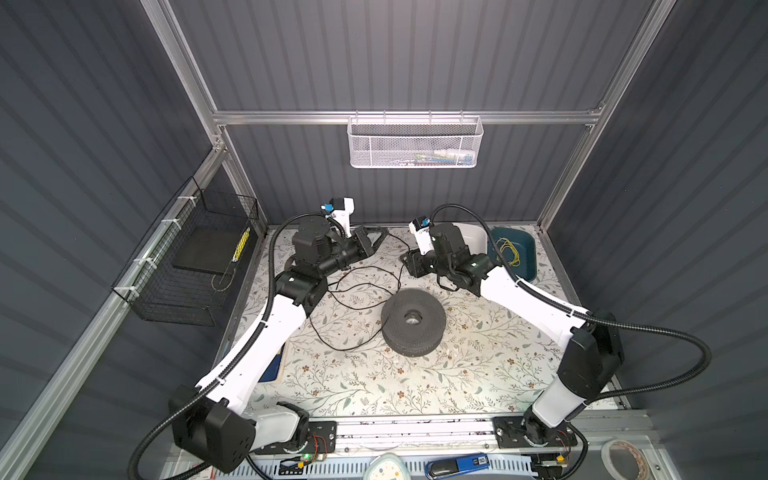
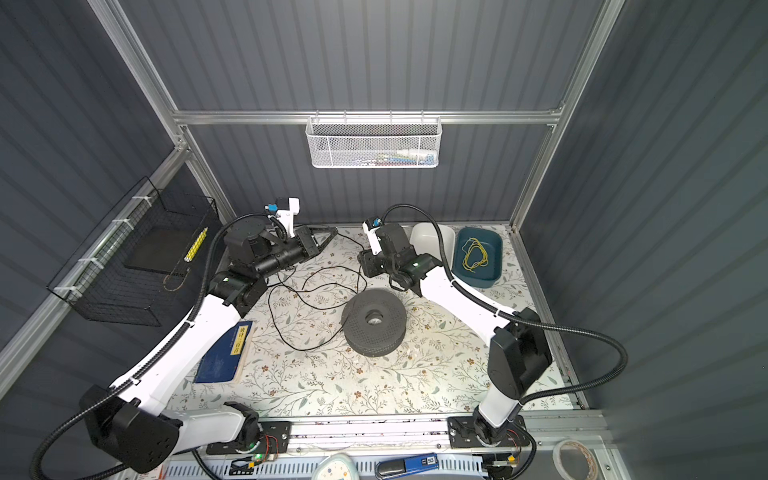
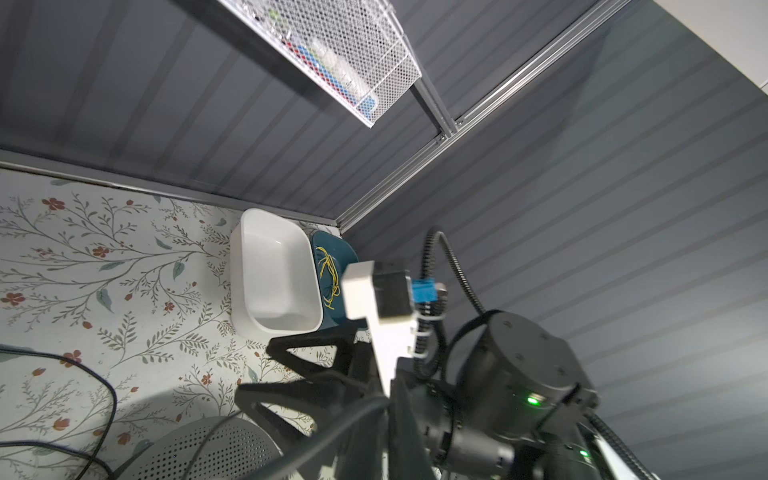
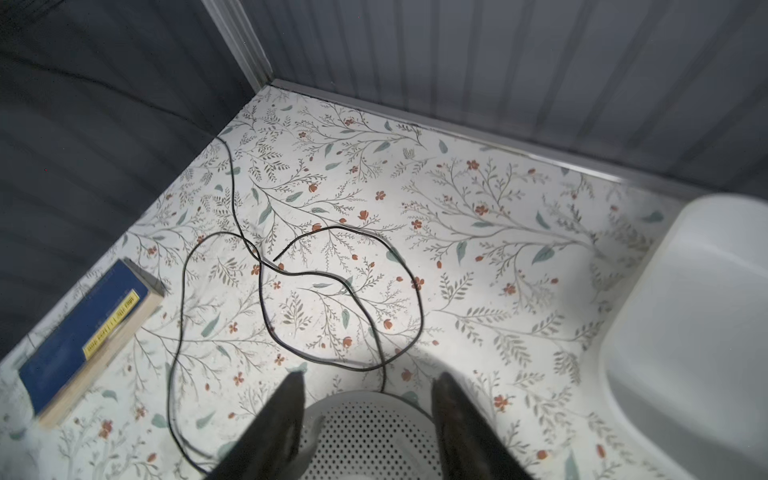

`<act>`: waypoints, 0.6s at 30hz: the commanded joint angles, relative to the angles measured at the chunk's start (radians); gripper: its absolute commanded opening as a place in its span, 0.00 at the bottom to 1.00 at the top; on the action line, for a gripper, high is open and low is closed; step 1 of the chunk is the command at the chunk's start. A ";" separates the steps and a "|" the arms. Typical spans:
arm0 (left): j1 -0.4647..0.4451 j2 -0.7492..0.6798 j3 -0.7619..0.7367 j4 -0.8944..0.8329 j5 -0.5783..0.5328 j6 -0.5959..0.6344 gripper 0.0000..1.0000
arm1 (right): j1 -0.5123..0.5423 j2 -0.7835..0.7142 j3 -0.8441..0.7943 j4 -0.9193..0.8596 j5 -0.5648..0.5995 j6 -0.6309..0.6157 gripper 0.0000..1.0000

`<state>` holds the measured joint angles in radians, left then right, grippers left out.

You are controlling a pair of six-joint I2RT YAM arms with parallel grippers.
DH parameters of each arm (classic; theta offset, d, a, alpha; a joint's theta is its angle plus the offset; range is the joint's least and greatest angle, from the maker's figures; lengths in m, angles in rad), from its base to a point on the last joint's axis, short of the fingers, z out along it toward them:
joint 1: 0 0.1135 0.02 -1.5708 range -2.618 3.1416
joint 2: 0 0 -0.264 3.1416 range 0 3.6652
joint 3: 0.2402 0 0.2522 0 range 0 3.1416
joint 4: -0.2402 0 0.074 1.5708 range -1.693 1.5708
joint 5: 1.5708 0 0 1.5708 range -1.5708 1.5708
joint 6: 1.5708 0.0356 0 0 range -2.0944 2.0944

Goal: Wrap the cables

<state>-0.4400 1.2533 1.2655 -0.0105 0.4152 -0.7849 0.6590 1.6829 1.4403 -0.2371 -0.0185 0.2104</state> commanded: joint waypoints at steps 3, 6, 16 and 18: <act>0.005 -0.062 0.106 -0.101 -0.055 0.097 0.00 | -0.022 0.009 0.061 0.032 0.013 0.051 0.36; 0.041 -0.062 0.139 -0.111 -0.055 0.095 0.00 | -0.025 0.021 0.082 0.028 0.025 0.051 0.35; 0.178 0.009 0.460 -0.190 0.009 0.086 0.00 | -0.154 0.064 0.189 0.031 0.035 0.090 0.26; 0.178 0.008 0.467 -0.193 0.007 0.085 0.00 | -0.183 0.087 0.252 0.012 0.016 0.090 0.22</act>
<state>-0.2607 1.2648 1.6970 -0.1696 0.3977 -0.7242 0.5144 1.7519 1.6150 -0.2115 0.0051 0.2852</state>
